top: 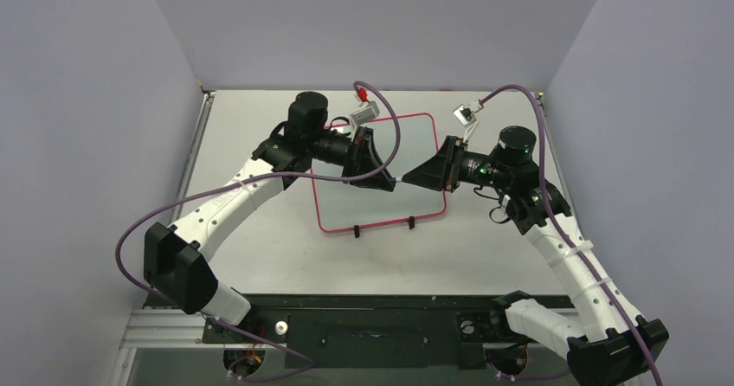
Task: Write a sentence on the whiteboard
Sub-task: Open the whiteboard marker at the center of the board.
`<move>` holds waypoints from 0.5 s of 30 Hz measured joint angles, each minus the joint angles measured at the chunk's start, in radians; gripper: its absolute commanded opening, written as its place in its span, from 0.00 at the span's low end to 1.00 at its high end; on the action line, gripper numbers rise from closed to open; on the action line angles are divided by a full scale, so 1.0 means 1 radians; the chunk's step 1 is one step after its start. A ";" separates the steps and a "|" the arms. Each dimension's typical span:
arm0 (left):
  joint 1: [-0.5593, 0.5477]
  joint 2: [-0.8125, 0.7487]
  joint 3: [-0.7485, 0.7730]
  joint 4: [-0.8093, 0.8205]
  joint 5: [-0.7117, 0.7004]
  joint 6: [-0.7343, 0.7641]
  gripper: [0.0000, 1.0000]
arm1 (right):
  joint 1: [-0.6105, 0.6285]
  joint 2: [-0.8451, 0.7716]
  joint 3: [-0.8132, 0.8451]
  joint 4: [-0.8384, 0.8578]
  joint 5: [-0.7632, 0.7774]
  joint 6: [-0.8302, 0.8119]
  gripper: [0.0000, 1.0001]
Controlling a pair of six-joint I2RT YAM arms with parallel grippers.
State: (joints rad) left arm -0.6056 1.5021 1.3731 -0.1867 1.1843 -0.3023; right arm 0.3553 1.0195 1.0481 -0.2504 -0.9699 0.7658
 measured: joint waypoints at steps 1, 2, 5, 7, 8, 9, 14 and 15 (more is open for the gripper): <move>0.001 0.000 0.002 -0.003 0.002 0.001 0.00 | 0.002 0.000 0.001 0.000 0.000 -0.002 0.27; 0.001 0.000 0.004 -0.006 0.003 0.002 0.00 | 0.004 0.000 0.001 0.000 0.001 -0.003 0.24; 0.004 0.000 0.004 -0.013 0.013 0.004 0.00 | 0.008 0.002 0.001 -0.004 0.008 -0.010 0.14; 0.006 0.000 0.004 -0.019 0.016 0.010 0.00 | 0.011 0.006 0.001 -0.005 0.008 -0.009 0.06; 0.008 0.000 0.004 -0.024 0.021 0.014 0.00 | 0.014 0.006 0.002 -0.003 0.008 -0.009 0.03; 0.009 0.001 0.004 -0.028 0.026 0.020 0.00 | 0.016 0.007 0.002 0.000 0.003 -0.007 0.00; 0.010 0.001 0.004 -0.036 0.037 0.030 0.00 | 0.019 0.007 0.002 0.003 0.000 -0.009 0.00; 0.010 0.001 0.004 -0.036 0.037 0.032 0.00 | 0.019 0.007 0.002 0.003 0.000 -0.009 0.00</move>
State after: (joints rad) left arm -0.5953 1.5028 1.3773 -0.2226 1.2213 -0.2707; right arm 0.3748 1.0267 1.0504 -0.2470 -0.9703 0.7570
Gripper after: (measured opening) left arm 0.113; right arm 0.109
